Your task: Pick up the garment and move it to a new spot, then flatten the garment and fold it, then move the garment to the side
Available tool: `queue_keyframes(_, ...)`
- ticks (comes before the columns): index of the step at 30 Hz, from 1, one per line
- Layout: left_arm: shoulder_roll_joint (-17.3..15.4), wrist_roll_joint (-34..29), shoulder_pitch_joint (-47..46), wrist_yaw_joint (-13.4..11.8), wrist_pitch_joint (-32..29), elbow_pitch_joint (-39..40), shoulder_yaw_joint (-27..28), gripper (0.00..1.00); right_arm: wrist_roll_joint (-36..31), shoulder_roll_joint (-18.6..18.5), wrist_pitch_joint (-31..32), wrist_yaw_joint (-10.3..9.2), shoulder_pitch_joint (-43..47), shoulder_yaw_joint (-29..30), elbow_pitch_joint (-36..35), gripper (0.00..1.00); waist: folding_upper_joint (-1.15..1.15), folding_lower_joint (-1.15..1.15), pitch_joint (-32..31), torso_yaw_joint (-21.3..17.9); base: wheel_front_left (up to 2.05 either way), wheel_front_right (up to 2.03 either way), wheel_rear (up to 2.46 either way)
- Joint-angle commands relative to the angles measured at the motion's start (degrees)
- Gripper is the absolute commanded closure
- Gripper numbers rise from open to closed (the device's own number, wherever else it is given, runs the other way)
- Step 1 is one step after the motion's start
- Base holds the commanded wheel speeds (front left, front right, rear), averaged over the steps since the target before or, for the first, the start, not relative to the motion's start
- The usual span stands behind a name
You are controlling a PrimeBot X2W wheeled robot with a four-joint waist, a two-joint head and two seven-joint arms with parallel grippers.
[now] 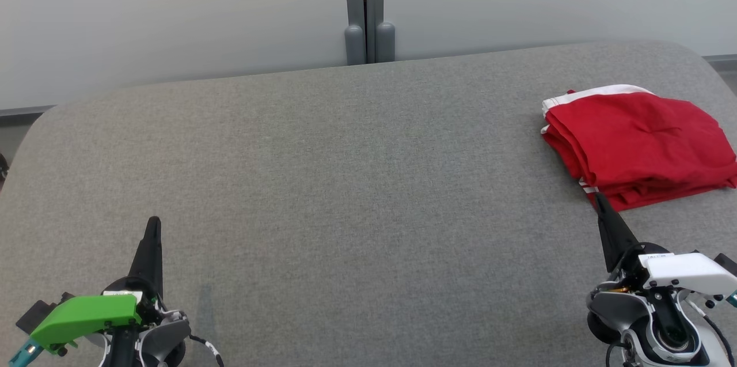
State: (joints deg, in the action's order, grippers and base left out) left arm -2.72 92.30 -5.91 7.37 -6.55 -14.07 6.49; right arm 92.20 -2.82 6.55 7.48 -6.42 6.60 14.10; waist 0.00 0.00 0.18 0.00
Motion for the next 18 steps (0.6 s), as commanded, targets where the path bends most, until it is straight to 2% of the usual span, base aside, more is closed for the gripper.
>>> queue_keyframes(1,-0.29,0.20,-0.62,0.23,-0.18,0.10,0.14,1.00,0.39,-0.05,0.17,0.02,0.46,0.07,-0.29,1.00,0.00,0.00,0.00,0.00,0.00,0.00,0.00)
queue_keyframes(18,-0.29,0.21,-0.62,0.23,-0.18,0.10,0.14,1.00,0.40,-0.05,0.17,0.02,0.46,0.06,-0.29,1.00,0.00,0.00,0.00,0.00,0.00,0.00,0.00)
